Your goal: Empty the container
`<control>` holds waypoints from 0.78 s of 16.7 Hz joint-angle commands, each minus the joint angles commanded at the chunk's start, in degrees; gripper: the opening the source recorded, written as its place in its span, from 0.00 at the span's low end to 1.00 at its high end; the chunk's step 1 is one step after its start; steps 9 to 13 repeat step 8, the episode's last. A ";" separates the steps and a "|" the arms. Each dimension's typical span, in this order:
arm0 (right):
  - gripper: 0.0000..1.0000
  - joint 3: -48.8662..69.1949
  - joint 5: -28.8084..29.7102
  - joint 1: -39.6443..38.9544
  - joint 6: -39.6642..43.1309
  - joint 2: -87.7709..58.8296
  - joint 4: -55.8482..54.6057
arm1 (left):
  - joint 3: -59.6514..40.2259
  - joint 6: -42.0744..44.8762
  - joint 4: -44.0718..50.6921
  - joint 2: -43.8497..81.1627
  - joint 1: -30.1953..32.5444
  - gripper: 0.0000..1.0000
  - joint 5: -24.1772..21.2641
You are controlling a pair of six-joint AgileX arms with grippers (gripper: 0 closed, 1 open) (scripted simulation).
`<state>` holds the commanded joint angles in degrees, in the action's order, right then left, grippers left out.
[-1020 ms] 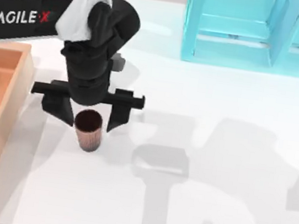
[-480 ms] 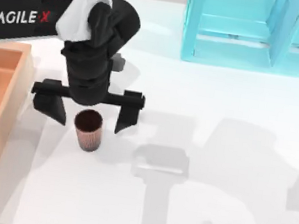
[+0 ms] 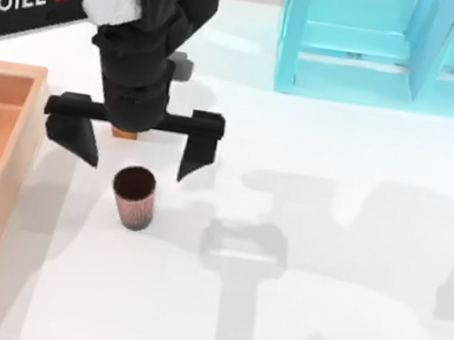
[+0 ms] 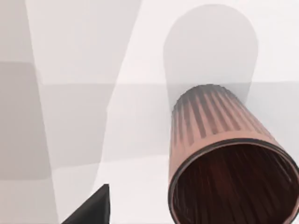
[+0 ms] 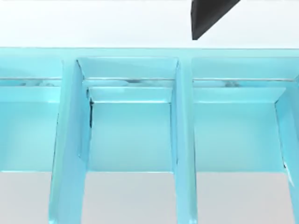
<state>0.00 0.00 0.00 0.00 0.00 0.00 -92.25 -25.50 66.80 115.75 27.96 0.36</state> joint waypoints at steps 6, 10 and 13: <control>1.00 0.00 0.00 0.00 0.00 0.00 0.00 | -9.70 -0.01 11.34 -1.96 0.11 1.00 0.04; 1.00 0.00 0.00 0.00 0.00 0.00 0.00 | -10.49 0.00 12.31 -2.10 0.12 1.00 0.02; 1.00 0.00 0.00 0.00 0.00 0.00 0.00 | -10.49 0.00 12.31 -2.10 0.12 1.00 0.02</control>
